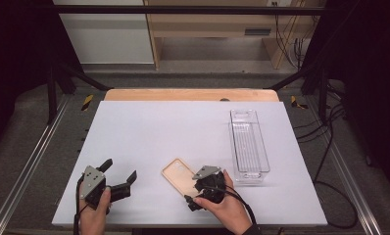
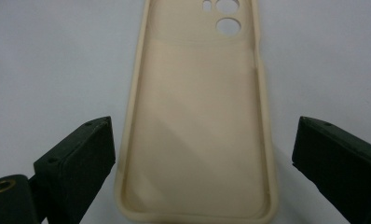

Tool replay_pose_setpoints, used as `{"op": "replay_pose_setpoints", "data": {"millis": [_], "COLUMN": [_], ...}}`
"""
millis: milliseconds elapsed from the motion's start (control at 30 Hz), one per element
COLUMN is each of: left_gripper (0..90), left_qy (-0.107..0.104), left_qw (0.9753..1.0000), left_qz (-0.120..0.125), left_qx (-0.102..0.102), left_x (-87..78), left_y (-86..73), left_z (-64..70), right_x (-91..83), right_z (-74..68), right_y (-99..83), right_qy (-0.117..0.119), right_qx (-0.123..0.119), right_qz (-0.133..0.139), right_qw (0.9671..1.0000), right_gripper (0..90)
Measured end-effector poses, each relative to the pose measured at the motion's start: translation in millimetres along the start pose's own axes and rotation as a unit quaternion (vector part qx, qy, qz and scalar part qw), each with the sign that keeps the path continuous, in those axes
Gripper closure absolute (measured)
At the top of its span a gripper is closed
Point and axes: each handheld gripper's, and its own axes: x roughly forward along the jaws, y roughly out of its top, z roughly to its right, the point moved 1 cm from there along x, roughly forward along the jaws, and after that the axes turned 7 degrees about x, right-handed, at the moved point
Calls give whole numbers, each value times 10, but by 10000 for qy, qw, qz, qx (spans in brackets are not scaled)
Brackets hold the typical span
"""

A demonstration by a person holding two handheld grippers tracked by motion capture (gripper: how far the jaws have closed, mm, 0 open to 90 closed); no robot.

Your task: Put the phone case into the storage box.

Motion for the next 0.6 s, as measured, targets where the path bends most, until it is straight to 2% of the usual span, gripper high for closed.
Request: {"op": "replay_pose_setpoints", "data": {"millis": [400,467,600], "left_gripper": [44,44,45], "left_qy": [-28,-14,2], "left_qw": [10000,10000,10000], "left_qz": [4,16,-4], "left_qx": [35,19,11], "left_x": [2,-2,-2], "left_y": [4,3,1], "left_z": [20,19,14], "right_x": [135,152,166], "right_z": [-10,-13,-36], "right_y": [-42,-58,-83], "right_qy": [49,57,-24], "right_qx": [25,62,-30], "right_qz": [-71,-49,31], "right_qw": [10000,10000,10000], "right_gripper": [60,37,32]}}
